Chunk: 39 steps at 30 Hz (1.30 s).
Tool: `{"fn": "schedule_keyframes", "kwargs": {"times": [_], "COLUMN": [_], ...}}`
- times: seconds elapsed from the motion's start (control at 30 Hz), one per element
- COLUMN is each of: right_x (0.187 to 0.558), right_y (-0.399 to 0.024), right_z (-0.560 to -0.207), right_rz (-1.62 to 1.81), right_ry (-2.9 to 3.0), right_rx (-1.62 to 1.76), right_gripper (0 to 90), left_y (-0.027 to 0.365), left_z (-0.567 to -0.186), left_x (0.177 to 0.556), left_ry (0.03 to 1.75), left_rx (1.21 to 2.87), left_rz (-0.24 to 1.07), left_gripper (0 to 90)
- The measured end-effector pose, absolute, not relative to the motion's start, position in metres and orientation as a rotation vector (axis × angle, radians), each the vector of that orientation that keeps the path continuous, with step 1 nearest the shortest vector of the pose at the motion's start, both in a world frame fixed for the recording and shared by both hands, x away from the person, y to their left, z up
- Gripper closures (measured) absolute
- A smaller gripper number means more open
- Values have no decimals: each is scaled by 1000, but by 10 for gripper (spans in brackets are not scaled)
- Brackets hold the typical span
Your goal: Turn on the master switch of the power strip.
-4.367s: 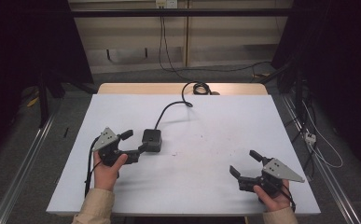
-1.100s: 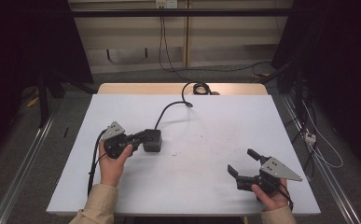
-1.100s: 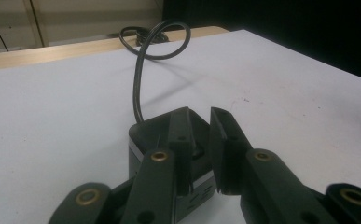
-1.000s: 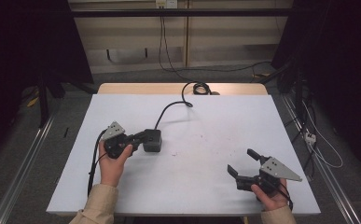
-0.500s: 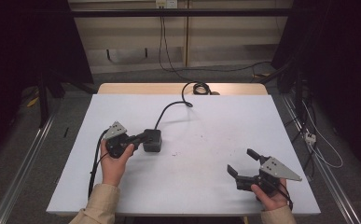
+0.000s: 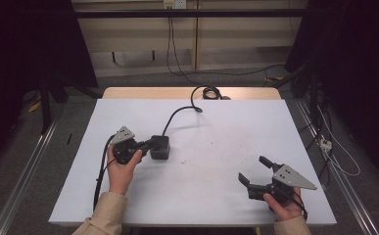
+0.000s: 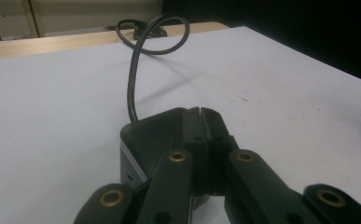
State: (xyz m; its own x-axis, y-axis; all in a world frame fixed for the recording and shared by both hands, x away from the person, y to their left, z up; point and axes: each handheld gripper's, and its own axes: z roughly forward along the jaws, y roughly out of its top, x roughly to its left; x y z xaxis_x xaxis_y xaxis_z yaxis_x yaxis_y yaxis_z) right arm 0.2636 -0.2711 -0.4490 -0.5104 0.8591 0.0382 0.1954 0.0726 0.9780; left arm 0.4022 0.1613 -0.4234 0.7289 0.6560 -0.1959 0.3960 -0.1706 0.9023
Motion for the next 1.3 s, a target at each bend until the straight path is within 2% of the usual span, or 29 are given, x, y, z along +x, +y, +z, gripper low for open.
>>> {"fn": "schedule_keyframes", "kwargs": {"times": [1.3], "right_x": [264], "right_y": [-272], "right_z": [-449], "right_rz": [1478], "right_ry": [1778], "right_rx": [1046], "right_gripper": [50], "left_y": [154], "left_z": [-430], "left_x": [408], "left_ry": [843], "left_rx": [1825], "left_rz": [284], "left_gripper": [900]}}
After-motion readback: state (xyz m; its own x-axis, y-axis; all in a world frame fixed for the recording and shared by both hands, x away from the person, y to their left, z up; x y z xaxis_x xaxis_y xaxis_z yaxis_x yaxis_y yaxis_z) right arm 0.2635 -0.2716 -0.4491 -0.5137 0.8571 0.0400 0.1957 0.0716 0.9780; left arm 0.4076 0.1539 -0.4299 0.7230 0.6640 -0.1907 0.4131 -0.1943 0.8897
